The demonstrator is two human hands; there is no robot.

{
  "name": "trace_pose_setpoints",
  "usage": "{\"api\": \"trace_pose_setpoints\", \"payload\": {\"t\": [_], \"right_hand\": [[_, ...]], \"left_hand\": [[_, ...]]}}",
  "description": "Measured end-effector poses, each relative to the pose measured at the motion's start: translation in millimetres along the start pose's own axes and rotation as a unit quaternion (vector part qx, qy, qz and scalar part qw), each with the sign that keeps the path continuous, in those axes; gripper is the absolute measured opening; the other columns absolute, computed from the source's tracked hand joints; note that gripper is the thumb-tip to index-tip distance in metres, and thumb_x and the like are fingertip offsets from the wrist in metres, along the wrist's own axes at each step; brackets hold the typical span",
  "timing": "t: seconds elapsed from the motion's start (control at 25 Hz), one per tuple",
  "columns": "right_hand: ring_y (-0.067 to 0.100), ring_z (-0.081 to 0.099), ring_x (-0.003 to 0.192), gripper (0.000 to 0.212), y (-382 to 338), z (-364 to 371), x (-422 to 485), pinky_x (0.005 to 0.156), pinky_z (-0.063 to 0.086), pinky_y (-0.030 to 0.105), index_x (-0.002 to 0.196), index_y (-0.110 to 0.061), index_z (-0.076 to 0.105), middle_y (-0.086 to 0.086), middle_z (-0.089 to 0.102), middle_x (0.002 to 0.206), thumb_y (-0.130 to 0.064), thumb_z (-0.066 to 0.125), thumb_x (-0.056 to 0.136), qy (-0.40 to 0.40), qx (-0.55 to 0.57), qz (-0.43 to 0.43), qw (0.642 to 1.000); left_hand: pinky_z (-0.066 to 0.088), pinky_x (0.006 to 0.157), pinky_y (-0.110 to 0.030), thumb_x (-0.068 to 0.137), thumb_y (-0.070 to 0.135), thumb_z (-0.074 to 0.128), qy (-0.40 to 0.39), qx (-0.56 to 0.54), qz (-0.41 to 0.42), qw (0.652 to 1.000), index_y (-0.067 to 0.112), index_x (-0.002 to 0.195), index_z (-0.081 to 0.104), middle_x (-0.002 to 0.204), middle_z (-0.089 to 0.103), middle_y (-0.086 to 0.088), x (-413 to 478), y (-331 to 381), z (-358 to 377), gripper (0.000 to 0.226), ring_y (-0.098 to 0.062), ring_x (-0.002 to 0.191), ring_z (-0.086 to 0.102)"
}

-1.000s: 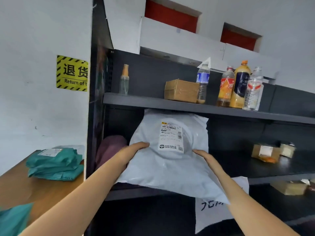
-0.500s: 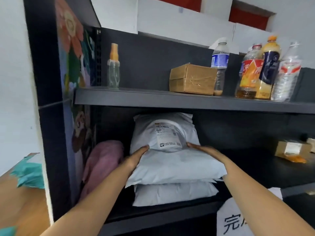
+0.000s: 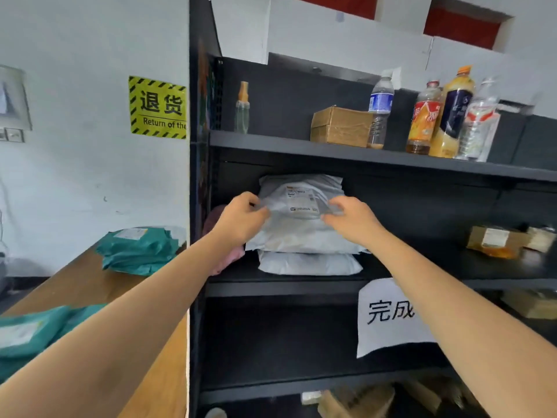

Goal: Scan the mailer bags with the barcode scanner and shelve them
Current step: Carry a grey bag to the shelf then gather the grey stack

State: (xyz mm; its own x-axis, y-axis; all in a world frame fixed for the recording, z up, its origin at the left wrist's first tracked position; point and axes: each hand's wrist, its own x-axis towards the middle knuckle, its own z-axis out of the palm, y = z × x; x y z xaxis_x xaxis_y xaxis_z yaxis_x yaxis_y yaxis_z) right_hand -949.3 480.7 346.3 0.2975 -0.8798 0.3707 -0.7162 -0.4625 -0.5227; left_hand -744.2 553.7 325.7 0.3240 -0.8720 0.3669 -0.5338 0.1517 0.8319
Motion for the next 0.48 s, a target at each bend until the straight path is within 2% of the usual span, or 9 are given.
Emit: {"api": "trace_pose_setpoints", "payload": {"t": [0.12,0.2,0.32,0.48], "right_hand": [[0.021,0.064,0.101,0.019,-52.1,21.5,-72.5,0.086,0.051,0.034,0.105,-0.017,0.066,0.001,0.068,0.105,-0.027,0.059,0.091,-0.014,0.000,-0.100,0.995],[0.021,0.065,0.089,0.017,-99.2,41.6,-113.8,0.079,0.053,0.037,0.094,-0.019,0.068,-0.001,0.071,0.090,-0.032,0.058,0.089,-0.047,-0.035,-0.163,0.985],[0.021,0.064,0.088,0.021,-169.8,81.7,-150.7,0.077,0.052,0.035,0.096,-0.024,0.066,-0.002,0.071,0.092,-0.040,0.055,0.089,-0.090,-0.080,-0.255,0.959],[0.018,0.058,0.090,0.021,-256.9,143.2,-165.1,0.072,0.042,0.028,0.101,-0.021,0.065,-0.003,0.068,0.098,-0.035,0.054,0.090,-0.122,-0.049,-0.280,0.951]], "left_hand": [[0.054,0.077,-0.034,0.084,0.023,0.056,0.016,0.119,0.030,0.992,0.012,0.093,0.066,0.092,0.070,-0.007,-75.6,3.2,-30.0,0.018,-0.023,0.079,0.062],[0.054,0.080,-0.039,0.083,0.027,0.054,0.021,0.230,0.013,0.973,0.014,0.092,0.066,0.095,0.069,-0.007,-118.9,-3.4,-63.1,0.020,-0.028,0.087,0.063],[0.049,0.086,-0.036,0.088,0.032,0.052,0.027,0.343,-0.047,0.938,0.015,0.111,0.061,0.114,0.065,-0.007,-165.0,-28.4,-137.2,0.030,-0.029,0.104,0.060],[0.046,0.086,-0.035,0.089,0.030,0.049,0.075,0.387,-0.118,0.911,0.015,0.116,0.055,0.118,0.061,-0.008,-221.3,-78.0,-260.6,0.031,-0.029,0.107,0.058]]}}
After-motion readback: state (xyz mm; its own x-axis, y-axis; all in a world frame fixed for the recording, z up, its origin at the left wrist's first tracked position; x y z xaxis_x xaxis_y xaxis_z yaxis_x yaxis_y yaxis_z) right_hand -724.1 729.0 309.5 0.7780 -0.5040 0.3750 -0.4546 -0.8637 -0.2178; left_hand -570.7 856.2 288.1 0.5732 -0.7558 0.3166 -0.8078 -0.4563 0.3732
